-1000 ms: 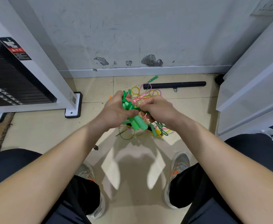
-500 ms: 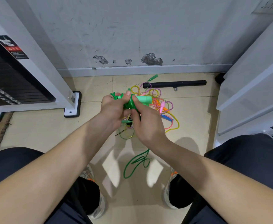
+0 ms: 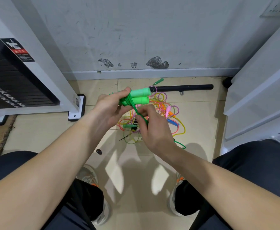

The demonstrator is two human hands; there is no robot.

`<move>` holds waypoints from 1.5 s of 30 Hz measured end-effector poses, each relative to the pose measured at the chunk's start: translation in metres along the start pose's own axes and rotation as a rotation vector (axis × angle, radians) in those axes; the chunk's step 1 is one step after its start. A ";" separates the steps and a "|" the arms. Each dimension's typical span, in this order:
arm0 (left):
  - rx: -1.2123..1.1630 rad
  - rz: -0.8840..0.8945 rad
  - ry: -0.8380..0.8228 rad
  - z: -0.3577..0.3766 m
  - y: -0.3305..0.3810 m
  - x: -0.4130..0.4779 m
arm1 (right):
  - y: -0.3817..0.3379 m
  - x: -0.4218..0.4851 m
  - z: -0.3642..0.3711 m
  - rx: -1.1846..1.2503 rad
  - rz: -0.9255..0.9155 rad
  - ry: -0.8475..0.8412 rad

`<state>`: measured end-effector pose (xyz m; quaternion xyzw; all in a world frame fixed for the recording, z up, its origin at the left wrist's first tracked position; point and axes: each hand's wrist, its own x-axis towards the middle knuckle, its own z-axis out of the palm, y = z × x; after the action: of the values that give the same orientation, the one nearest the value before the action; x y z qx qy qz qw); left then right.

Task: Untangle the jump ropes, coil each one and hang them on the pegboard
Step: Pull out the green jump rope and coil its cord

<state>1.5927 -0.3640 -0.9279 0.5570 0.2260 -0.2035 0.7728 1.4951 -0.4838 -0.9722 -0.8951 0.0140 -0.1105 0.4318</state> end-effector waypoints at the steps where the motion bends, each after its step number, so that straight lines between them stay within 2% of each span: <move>1: -0.002 0.002 -0.001 -0.002 0.003 0.003 | 0.002 -0.001 0.001 0.009 0.023 -0.014; 5: 0.035 -0.052 -0.088 -0.007 0.008 0.006 | 0.016 0.008 -0.005 0.083 0.143 -0.004; 8: 0.062 -0.080 -0.181 -0.009 0.013 0.004 | 0.026 0.024 -0.021 0.021 0.218 -0.124; 11: 0.228 -0.071 -0.298 -0.010 0.017 -0.001 | 0.035 0.038 -0.033 -0.208 0.203 -0.234; 14: 0.454 -0.010 -0.390 -0.010 0.014 -0.005 | 0.034 0.047 -0.044 -0.122 0.162 -0.280; 18: 0.780 0.208 -0.268 -0.008 -0.002 0.006 | 0.022 0.049 -0.049 0.151 0.275 -0.329; 21: 0.960 0.477 -0.098 -0.003 -0.018 0.016 | 0.016 0.045 -0.037 0.202 0.398 -0.284; 23: 0.885 0.572 0.002 0.003 -0.028 0.018 | 0.007 0.038 -0.026 0.155 0.380 -0.135; 25: 0.729 0.594 0.079 0.009 -0.035 0.020 | -0.001 0.028 -0.014 0.207 0.345 0.031; 27: 0.525 0.554 0.124 0.011 -0.037 0.020 | -0.005 0.021 -0.005 0.323 0.330 0.110; 29: 0.316 0.463 0.132 0.012 -0.034 0.024 | -0.006 0.016 0.001 0.298 0.263 0.111; 31: 0.123 0.350 0.099 0.014 -0.030 0.023 | -0.003 0.012 0.005 0.253 0.230 0.080; 34: -0.068 0.165 0.007 0.019 -0.019 0.013 | 0.005 0.013 0.005 0.304 0.317 -0.026; 37: -0.021 0.030 -0.078 0.016 -0.006 0.003 | 0.014 0.023 -0.008 0.321 0.417 -0.177; 40: 0.087 -0.013 -0.288 0.004 0.007 0.001 | 0.024 0.037 -0.030 0.170 0.442 -0.282; 43: 0.433 0.061 -0.482 -0.005 0.012 -0.005 | 0.031 0.048 -0.047 -0.127 0.288 -0.384; 45: 0.653 0.114 -0.520 -0.005 0.009 -0.010 | 0.034 0.051 -0.053 -0.116 0.187 -0.434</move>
<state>1.5888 -0.3558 -0.9162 0.7144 -0.0840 -0.3550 0.5971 1.5365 -0.5517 -0.9571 -0.9159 0.0102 0.1257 0.3811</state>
